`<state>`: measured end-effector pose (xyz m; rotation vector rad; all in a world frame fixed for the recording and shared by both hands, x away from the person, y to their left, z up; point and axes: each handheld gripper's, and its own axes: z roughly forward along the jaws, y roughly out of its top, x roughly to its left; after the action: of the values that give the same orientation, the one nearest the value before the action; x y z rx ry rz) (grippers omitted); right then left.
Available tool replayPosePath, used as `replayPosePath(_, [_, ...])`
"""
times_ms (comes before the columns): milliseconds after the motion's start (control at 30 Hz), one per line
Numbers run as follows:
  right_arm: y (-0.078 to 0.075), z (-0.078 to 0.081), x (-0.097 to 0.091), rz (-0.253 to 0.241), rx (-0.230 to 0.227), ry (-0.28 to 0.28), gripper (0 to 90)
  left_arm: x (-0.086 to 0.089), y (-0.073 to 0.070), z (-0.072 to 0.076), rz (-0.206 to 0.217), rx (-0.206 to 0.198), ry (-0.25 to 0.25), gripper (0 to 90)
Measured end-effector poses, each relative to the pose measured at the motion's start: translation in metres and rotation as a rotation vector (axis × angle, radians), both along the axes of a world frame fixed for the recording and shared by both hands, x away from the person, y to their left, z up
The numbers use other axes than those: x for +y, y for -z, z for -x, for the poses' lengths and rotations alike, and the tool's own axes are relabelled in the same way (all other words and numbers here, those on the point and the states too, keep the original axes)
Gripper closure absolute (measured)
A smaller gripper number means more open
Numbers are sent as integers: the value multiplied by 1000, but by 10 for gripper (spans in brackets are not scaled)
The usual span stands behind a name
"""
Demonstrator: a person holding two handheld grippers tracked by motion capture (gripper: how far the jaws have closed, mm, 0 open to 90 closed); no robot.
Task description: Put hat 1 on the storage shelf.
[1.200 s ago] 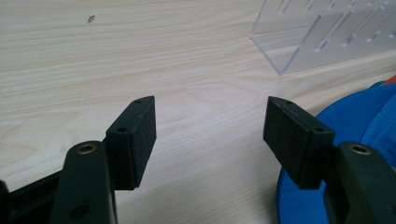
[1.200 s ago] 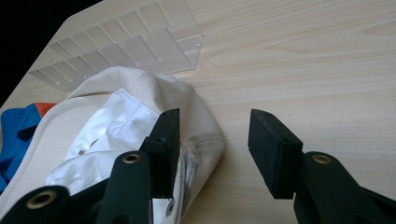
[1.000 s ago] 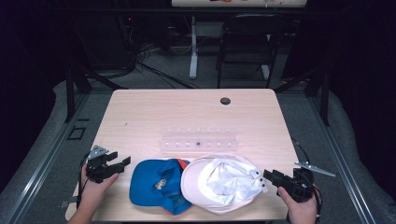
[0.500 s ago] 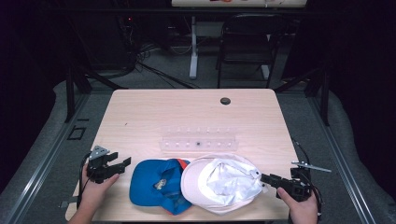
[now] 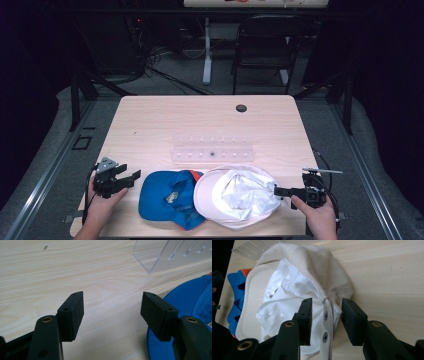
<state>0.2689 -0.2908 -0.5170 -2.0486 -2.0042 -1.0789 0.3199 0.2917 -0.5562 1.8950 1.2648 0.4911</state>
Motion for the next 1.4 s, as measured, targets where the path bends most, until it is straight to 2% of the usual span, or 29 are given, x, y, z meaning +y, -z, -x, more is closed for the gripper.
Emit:
replayPosePath(33, [3,-2,3,-25,10,-4,615,0,0,0,1,0,-1,353])
replayPosePath(133, [7,-6,8,18,38,-17,615,2,0,0,0,8,-1,353])
replayPosePath(233, [9,-10,11,18,84,-26,653,2,0,0,-3,14,-3,353])
replayPosePath(267, [7,-12,11,54,105,-35,661,2,0,0,-3,14,-3,353])
replayPosePath(300, [9,-13,13,26,105,-29,672,2,0,0,0,9,-4,353])
replayPosePath(333, [8,-14,14,22,111,-27,677,2,0,0,-1,10,-3,353])
replayPosePath(467, [6,-20,17,41,162,-38,710,1,1,-1,-5,5,-7,353])
replayPosePath(567, [3,-24,19,47,197,-40,767,1,0,0,-8,12,-4,353])
replayPosePath(600, [0,-26,18,86,223,-63,794,1,1,0,-7,10,-6,353])
replayPosePath(633, [-1,-28,19,56,224,-68,801,2,1,-1,-8,10,-6,353])
replayPosePath(733, [-9,-32,22,90,240,-65,809,1,1,-1,-11,7,-6,353])
replayPosePath(767, [-13,-34,23,111,258,-85,809,1,1,-1,-12,8,-5,353])
replayPosePath(800, [-14,-35,25,113,248,-74,810,0,1,-1,-13,7,-3,353])
replayPosePath(867, [-20,-37,29,128,259,-86,811,0,1,-1,-13,6,-2,353])
replayPosePath(900, [-23,-38,32,148,263,-74,810,0,1,-1,-14,6,-2,353])
replayPosePath(1033, [-33,-42,38,216,296,-101,810,0,1,-1,-13,5,0,353])
replayPosePath(1167, [-39,-44,47,273,306,-93,809,0,2,-1,-13,3,-1,353])
replayPosePath(1200, [-43,-46,46,305,331,-132,810,0,2,-1,-13,3,-1,353])
replayPosePath(1233, [-44,-46,49,308,326,-117,810,-1,2,0,-12,2,-2,353])
replayPosePath(1267, [-47,-46,50,329,337,-132,809,-1,2,0,-14,3,-2,353])
replayPosePath(1300, [-47,-46,53,323,329,-109,810,-1,1,0,-14,7,2,353])
replayPosePath(1400, [-51,-47,55,333,335,-126,810,-1,2,-1,-15,1,0,353])
